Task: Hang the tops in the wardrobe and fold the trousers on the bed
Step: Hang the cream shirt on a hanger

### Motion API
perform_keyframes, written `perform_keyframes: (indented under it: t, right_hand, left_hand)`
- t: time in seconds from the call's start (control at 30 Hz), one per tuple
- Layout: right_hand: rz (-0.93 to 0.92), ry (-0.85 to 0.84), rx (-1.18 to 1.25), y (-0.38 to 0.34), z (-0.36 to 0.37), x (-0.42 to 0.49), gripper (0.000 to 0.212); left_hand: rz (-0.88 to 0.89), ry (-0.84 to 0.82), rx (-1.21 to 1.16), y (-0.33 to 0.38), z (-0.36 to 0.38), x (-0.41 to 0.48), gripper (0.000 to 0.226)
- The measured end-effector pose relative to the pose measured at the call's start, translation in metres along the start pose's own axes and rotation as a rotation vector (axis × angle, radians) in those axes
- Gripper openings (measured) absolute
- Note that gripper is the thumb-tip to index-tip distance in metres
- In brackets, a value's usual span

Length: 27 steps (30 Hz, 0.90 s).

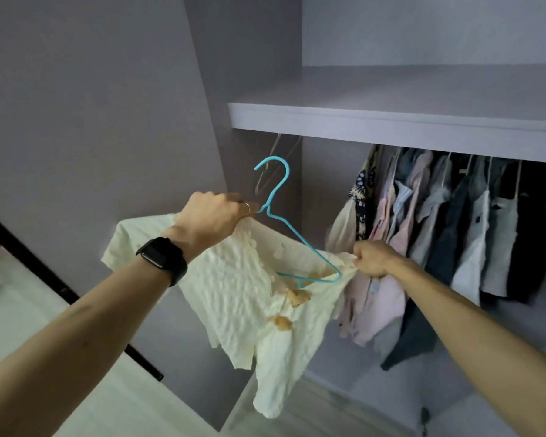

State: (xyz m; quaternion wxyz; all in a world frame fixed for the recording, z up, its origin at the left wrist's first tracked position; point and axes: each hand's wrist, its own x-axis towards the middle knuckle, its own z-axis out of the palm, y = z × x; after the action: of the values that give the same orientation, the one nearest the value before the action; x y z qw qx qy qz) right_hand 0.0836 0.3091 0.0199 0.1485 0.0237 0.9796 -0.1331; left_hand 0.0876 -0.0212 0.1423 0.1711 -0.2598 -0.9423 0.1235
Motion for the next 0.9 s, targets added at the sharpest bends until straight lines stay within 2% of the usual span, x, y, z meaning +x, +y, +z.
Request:
perform_keyframes:
  t: [0.1,0.23,0.33,0.4,0.47,0.53,0.57,0.67,0.7,0.77,0.8,0.87,0.9]
  right_hand:
    - [0.055,0.073,0.155,0.03,0.005,-0.009,0.017]
    - [0.059,0.137,0.114,0.047,-0.001,-0.023,0.013]
    - [0.097,0.228,0.204,0.056,-0.01,-0.031,0.007]
    - [0.104,0.274,0.363,0.054,-0.022,-0.036,0.01]
    - [0.088,0.303,0.7,0.037,-0.034,-0.041,0.016]
    - [0.018,0.324,0.924,0.017,-0.044,-0.049,0.02]
    - [-0.046,0.295,0.933,0.009,-0.048,-0.053,0.018]
    - [-0.206,0.128,0.716,0.01,-0.062,-0.07,0.004]
    - [-0.199,0.213,0.612,0.02,-0.069,-0.072,0.007]
    - [-0.122,0.488,0.353,0.041,-0.084,-0.072,0.03]
    - [-0.126,0.507,0.245,0.046,-0.088,-0.073,0.037]
    - [-0.217,0.411,0.099,0.041,-0.09,-0.067,0.024]
    - [-0.252,0.416,0.059,0.04,-0.087,-0.063,0.018]
  left_hand:
    - [-0.055,-0.014,0.035,0.002,0.007,0.003,0.042]
    - [-0.112,-0.007,0.038,0.014,0.015,0.019,0.048]
    - [-0.078,0.042,0.091,0.029,0.018,0.032,0.056]
    - [-0.051,0.058,0.101,0.04,0.02,0.039,0.056]
    - [-0.031,0.052,0.045,0.056,0.022,0.044,0.049]
    - [-0.058,0.053,-0.106,0.076,0.025,0.046,0.041]
    - [-0.087,0.058,-0.202,0.083,0.026,0.048,0.037]
    - [-0.169,0.085,-0.465,0.086,0.03,0.052,0.031]
    - [-0.176,0.095,-0.539,0.082,0.031,0.051,0.03]
    - [-0.162,0.113,-0.653,0.072,0.031,0.047,0.03]
    - [-0.146,0.128,-0.686,0.071,0.03,0.045,0.029]
    - [-0.129,0.166,-0.708,0.068,0.028,0.043,0.029]
    - [-0.12,0.148,-0.69,0.066,0.028,0.042,0.03]
